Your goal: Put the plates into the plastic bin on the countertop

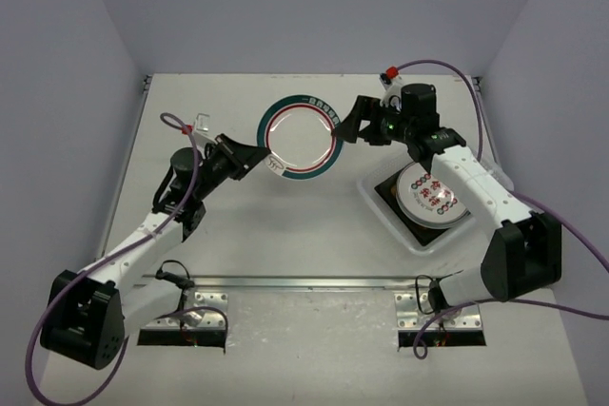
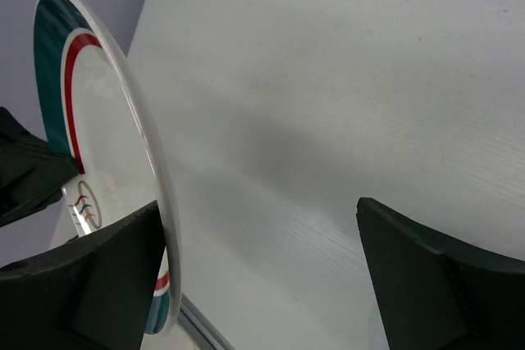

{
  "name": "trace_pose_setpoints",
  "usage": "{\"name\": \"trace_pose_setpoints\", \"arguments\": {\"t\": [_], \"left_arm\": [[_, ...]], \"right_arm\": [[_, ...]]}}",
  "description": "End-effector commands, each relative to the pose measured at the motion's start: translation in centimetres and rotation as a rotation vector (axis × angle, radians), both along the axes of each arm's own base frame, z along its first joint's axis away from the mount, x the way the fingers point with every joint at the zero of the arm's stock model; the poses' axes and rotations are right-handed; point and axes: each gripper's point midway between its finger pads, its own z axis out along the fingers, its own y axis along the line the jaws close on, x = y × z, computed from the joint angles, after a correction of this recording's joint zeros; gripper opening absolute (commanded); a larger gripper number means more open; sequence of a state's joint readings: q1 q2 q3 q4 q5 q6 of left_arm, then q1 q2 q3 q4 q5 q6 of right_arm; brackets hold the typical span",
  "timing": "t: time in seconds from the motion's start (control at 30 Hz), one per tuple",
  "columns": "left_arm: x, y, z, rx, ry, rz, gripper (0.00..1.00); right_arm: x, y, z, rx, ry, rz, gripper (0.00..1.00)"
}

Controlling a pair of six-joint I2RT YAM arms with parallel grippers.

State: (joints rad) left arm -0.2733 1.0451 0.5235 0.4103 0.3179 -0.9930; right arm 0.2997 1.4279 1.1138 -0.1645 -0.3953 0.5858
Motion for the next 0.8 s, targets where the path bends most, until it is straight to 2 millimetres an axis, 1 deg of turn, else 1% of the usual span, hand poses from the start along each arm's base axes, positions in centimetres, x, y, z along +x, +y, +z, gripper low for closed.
{"name": "trace_pose_setpoints", "arguments": {"t": [0.0, 0.03, 0.1, 0.17, 0.2, 0.3, 0.37, 0.4, 0.43, 0.5, 0.53, 0.57, 0.6, 0.67, 0.7, 0.77], "left_arm": [[-2.4, -0.3, 0.3, 0.046, -0.016, -0.081, 0.0], [-2.7, -0.4, 0.2, 0.047, -0.015, -0.091, 0.0], [-3.4, -0.7, 0.4, 0.038, -0.023, -0.122, 0.0], [-3.8, -0.9, 0.5, 0.029, -0.028, -0.144, 0.0], [-3.9, -1.0, 0.6, 0.024, -0.032, -0.153, 0.0], [-3.9, -1.3, 0.8, 0.014, -0.038, -0.167, 0.0], [-3.8, -1.5, 1.1, 0.003, -0.049, -0.178, 0.0], [-3.8, -1.5, 1.1, 0.005, -0.045, -0.183, 0.19], [-3.7, -1.5, 1.2, 0.011, -0.045, -0.18, 0.4], [-3.4, -0.7, 1.1, 0.068, -0.022, -0.139, 0.86], [-3.1, -0.4, 1.9, 0.08, -0.036, -0.111, 0.98], [-2.9, 0.3, 2.1, 0.121, -0.031, -0.074, 1.0], [-3.1, 1.4, 1.5, 0.196, 0.002, -0.036, 1.0], [-3.0, 2.7, 2.6, 0.272, -0.011, 0.024, 1.0], [-3.5, 3.7, 2.0, 0.351, 0.007, 0.038, 1.0], [-3.9, 4.1, 3.1, 0.419, -0.018, 0.025, 1.0]], "right_arm": [[-0.5, 3.2, 2.5, 0.126, -0.067, 0.101, 0.89], [-0.8, 3.4, 2.5, 0.131, -0.069, 0.11, 0.81], [-1.5, 3.9, 2.4, 0.149, -0.07, 0.138, 0.5], [-2.1, 4.0, 2.3, 0.17, -0.059, 0.157, 0.13], [-2.4, 4.1, 2.3, 0.181, -0.052, 0.166, 0.01], [-4.0, 4.4, 2.1, 0.21, -0.023, 0.211, 0.0], [-4.8, 4.2, 2.2, 0.207, -0.009, 0.214, 0.0], [-4.9, 3.9, 2.0, 0.191, -0.013, 0.204, 0.0], [-5.2, 3.4, 1.6, 0.166, -0.004, 0.184, 0.0], [-5.2, 0.2, 0.6, 0.1, 0.027, 0.06, 0.0], [-5.3, -1.3, 0.5, 0.09, 0.039, 0.007, 0.0], [-5.3, -3.7, 0.6, 0.101, 0.052, -0.07, 0.0], [-5.5, -6.6, 0.6, 0.119, 0.066, -0.172, 0.0], [-6.2, -11.9, 0.6, 0.137, 0.083, -0.355, 0.0], [-6.8, -14.9, 0.5, 0.126, 0.081, -0.461, 0.0], [-8.1, -20.3, 1.1, 0.078, 0.067, -0.65, 0.0]]}}
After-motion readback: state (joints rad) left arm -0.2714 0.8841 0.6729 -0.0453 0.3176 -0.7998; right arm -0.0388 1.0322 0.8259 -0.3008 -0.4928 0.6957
